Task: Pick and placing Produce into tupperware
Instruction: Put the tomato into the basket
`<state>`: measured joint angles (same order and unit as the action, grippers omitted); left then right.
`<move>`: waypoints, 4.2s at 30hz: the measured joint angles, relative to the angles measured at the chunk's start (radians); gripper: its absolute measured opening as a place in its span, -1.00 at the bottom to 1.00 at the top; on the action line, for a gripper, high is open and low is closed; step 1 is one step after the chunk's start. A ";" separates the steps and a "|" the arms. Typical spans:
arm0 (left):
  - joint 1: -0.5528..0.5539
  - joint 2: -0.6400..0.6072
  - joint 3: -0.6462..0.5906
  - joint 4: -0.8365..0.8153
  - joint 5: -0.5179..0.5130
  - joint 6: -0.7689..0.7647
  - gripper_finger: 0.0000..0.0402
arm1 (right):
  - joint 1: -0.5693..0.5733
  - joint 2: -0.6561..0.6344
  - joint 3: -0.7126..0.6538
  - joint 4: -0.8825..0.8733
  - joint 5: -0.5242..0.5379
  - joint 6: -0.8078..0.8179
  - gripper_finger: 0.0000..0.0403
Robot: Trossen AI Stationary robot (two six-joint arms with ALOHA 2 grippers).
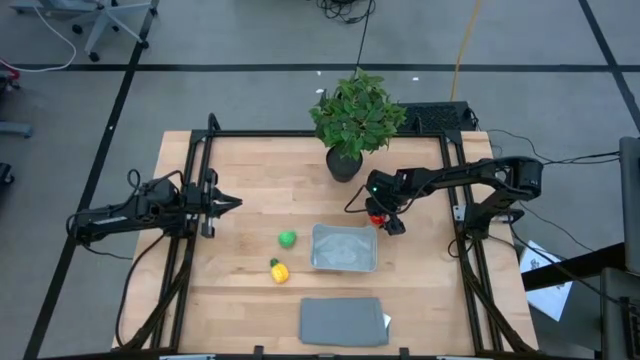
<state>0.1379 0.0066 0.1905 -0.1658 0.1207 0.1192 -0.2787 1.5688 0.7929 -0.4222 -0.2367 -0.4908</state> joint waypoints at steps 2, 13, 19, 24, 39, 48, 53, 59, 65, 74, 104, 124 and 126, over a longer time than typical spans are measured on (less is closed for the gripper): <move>0.000 0.000 0.000 0.000 0.000 0.000 -0.84 | 0.000 0.000 0.000 0.000 0.000 0.000 0.59; 0.000 0.000 0.000 0.000 0.000 0.000 -0.84 | 0.020 0.000 0.000 -0.004 0.001 -0.003 0.28; 0.000 0.000 0.000 0.000 0.000 0.000 -0.84 | 0.026 0.000 0.000 -0.004 -0.001 -0.002 0.26; 0.000 0.000 0.000 0.000 0.000 0.000 -0.84 | 0.027 -0.008 0.000 -0.012 -0.003 0.000 0.31; 0.000 0.000 0.000 0.000 0.000 -0.001 -0.84 | 0.026 -0.009 0.090 -0.153 -0.002 0.034 0.27; 0.000 0.000 0.000 0.001 0.000 -0.008 -0.84 | 0.026 -0.009 0.203 -0.253 -0.001 0.038 0.27; 0.000 0.000 0.000 0.001 0.000 -0.010 -0.84 | 0.030 -0.009 0.253 -0.300 -0.001 0.042 0.27; 0.000 0.000 0.000 0.001 0.000 -0.019 -0.84 | 0.054 -0.009 0.304 -0.339 0.000 0.042 0.27; 0.000 0.000 0.000 0.001 0.000 -0.020 -0.84 | 0.082 -0.009 0.331 -0.356 0.001 0.042 0.27; 0.000 0.000 0.000 0.002 0.000 -0.020 -0.84 | 0.091 -0.010 0.373 -0.391 0.006 0.060 0.27; 0.000 0.000 0.000 0.003 0.000 -0.019 -0.84 | 0.162 -0.010 0.529 -0.493 0.059 0.112 0.27; 0.000 0.000 0.000 0.004 0.000 -0.009 -0.84 | 0.216 -0.010 0.537 -0.318 0.053 0.218 0.27; 0.000 0.000 0.000 0.005 0.000 -0.009 -0.84 | 0.234 -0.010 0.537 -0.313 0.053 0.223 0.27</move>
<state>0.1379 0.0066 0.1905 -0.1612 0.1208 0.1104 -0.0449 1.5593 1.3304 -0.7357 -0.1833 -0.2678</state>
